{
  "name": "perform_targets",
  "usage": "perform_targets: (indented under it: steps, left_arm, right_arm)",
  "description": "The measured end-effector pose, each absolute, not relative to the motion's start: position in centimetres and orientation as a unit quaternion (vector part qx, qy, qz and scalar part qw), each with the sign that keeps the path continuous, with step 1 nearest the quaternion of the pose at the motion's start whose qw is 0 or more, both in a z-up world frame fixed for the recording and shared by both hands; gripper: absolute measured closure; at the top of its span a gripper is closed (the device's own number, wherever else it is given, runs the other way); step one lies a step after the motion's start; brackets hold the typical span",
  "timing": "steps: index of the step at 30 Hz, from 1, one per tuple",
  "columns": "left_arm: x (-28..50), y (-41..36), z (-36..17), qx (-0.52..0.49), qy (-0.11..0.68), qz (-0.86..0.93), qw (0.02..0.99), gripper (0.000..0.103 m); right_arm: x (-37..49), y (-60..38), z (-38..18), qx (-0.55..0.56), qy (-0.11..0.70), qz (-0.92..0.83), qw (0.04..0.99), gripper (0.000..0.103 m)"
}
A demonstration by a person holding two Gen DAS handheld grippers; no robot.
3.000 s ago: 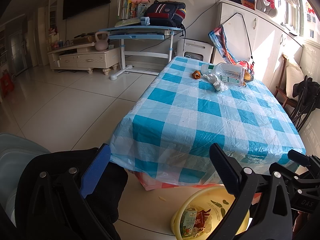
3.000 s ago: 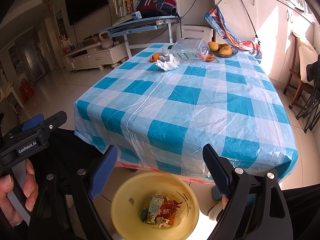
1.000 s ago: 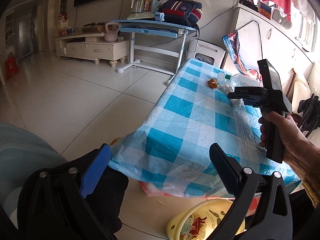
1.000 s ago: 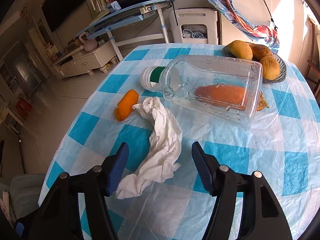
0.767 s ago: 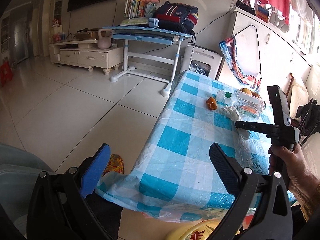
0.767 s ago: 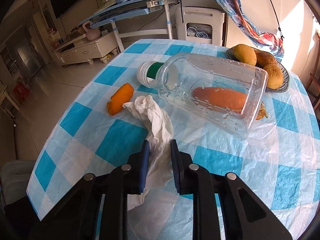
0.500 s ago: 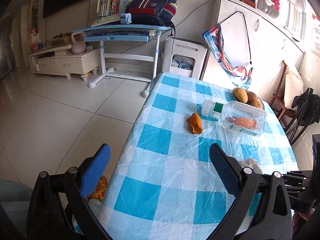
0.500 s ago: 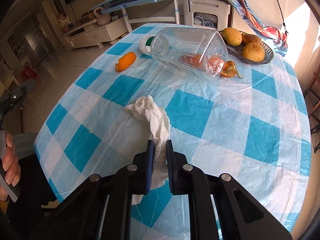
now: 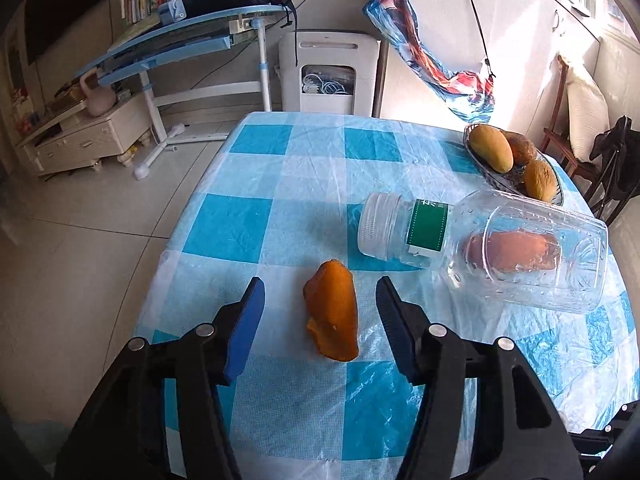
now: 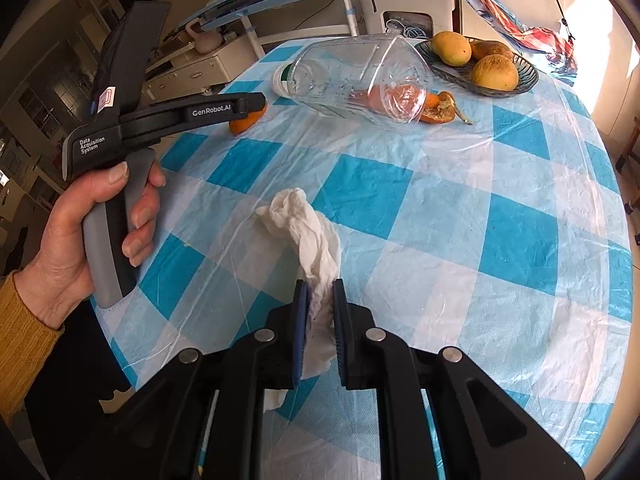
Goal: Collect trash
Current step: 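Lift the tissue with the right tool while the left tool grasps the small orange peel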
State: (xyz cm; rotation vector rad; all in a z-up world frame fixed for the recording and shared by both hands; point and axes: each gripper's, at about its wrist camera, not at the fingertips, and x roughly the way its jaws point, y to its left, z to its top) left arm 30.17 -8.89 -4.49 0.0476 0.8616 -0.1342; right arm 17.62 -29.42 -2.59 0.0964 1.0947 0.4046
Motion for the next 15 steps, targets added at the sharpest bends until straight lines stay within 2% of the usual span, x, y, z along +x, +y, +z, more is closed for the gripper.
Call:
perform_targets:
  steps: [2, 5, 15]
  left_arm:
    - [30.7, -8.8, -5.1, 0.012, 0.433, -0.077, 0.898, 0.081]
    - [30.3, -8.3, -4.8, -0.004, 0.422, -0.089, 0.902, 0.089]
    - [22.5, -4.8, -2.9, -0.085, 0.401, -0.137, 0.902, 0.09]
  right_arm:
    - [17.6, -29.7, -2.7, 0.047, 0.518, 0.194, 0.832, 0.089]
    - [17.7, -29.8, -2.6, 0.046, 0.519, 0.197, 0.831, 0.089]
    - [16.4, -30.1, -1.4, 0.062, 0.505, 0.209, 0.835, 0.089]
